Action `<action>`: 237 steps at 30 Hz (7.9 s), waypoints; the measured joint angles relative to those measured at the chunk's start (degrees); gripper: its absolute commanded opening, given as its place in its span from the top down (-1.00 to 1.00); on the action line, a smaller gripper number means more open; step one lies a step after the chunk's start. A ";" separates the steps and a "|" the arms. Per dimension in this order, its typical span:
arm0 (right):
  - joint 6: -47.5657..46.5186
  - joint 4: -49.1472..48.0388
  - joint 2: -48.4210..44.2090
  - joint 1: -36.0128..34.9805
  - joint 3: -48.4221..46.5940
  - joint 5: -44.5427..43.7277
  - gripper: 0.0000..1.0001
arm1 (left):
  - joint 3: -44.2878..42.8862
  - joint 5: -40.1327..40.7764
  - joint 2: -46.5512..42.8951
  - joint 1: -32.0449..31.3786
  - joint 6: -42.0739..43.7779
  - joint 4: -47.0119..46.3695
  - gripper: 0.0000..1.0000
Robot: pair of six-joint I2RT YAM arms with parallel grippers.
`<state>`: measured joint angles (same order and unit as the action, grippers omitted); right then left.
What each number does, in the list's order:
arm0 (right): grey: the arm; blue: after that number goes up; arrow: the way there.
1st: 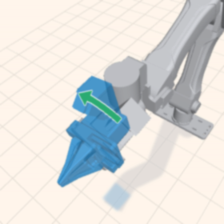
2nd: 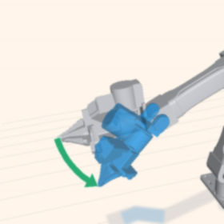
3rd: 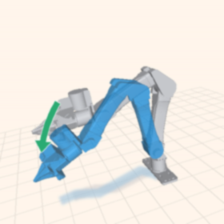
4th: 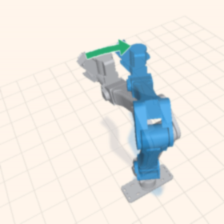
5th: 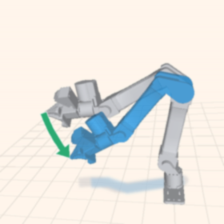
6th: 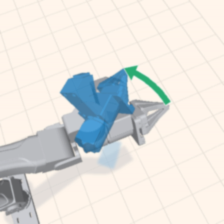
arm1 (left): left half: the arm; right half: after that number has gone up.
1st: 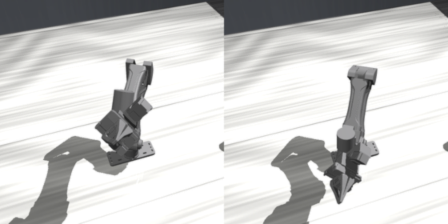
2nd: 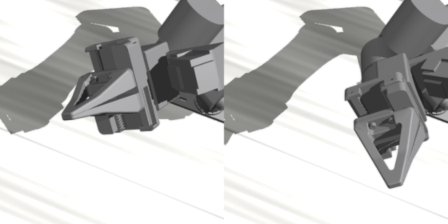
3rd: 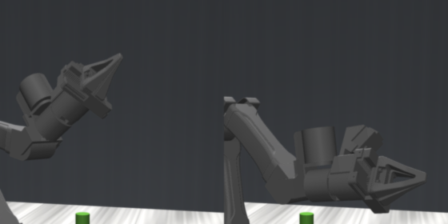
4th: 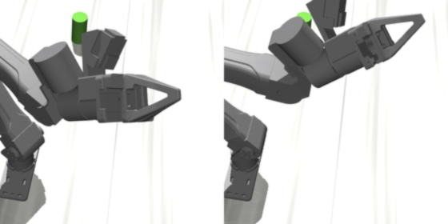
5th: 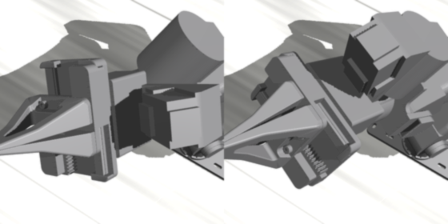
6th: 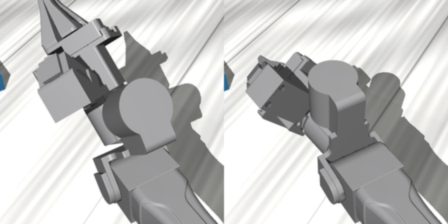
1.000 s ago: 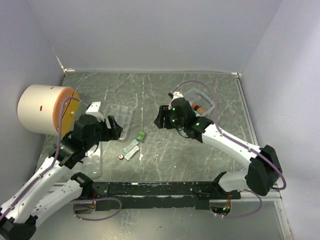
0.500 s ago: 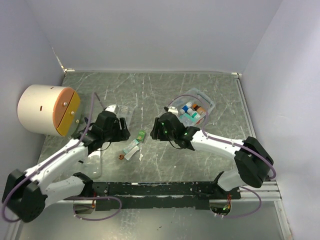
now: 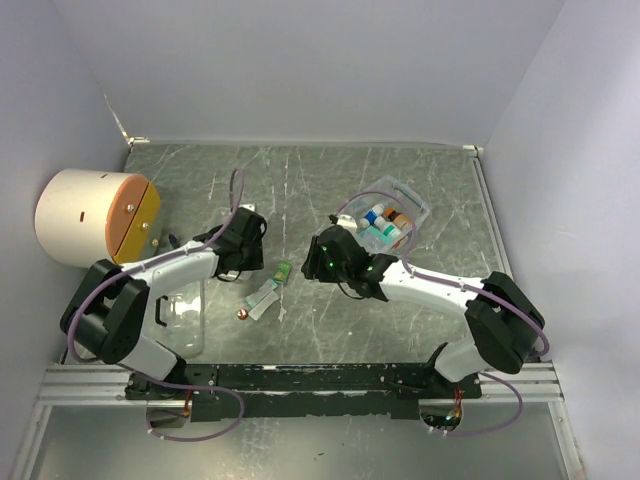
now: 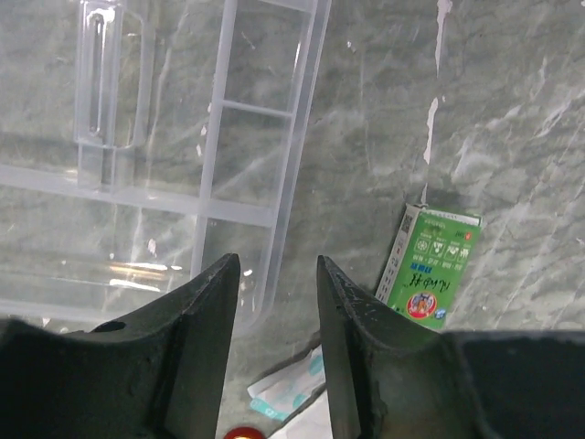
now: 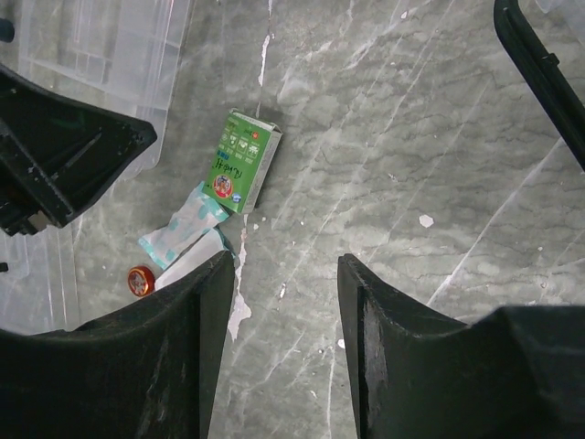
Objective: Organize the medicine kit
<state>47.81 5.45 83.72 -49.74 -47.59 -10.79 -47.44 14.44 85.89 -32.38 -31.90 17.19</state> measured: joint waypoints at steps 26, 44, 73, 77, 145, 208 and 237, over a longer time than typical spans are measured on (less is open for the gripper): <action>4.74 1.62 -4.76 -0.11 4.98 -5.90 0.06 | -11.85 -1.84 14.64 -6.49 2.95 -5.40 0.38; 7.37 2.19 -11.37 -0.11 8.96 -6.91 0.06 | -8.63 -6.36 4.15 -9.94 3.67 -4.09 -0.50; 9.01 2.05 -10.82 -0.11 10.88 -7.10 0.07 | -0.52 -7.91 5.90 -11.72 6.71 -8.72 -0.43; 9.25 2.05 -10.60 -0.11 10.91 -7.13 0.07 | -0.57 -9.35 6.84 -12.07 7.89 -10.08 -0.30; 13.27 2.75 -12.61 -0.11 14.51 -13.25 0.10 | -11.78 11.04 8.28 -21.05 -12.02 -0.20 0.11; 9.18 -1.86 -8.61 -0.11 14.29 -6.86 0.12 | -18.91 2.86 10.99 8.94 8.09 1.49 -0.39; -10.78 3.28 18.08 -21.68 -19.74 -6.80 0.13 | 1.11 0.02 -59.30 8.94 3.76 20.65 -0.96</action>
<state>37.04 8.73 101.80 -71.42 -67.33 -17.58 -46.33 14.46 26.59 -23.44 -28.14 37.85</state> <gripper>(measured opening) 0.449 0.994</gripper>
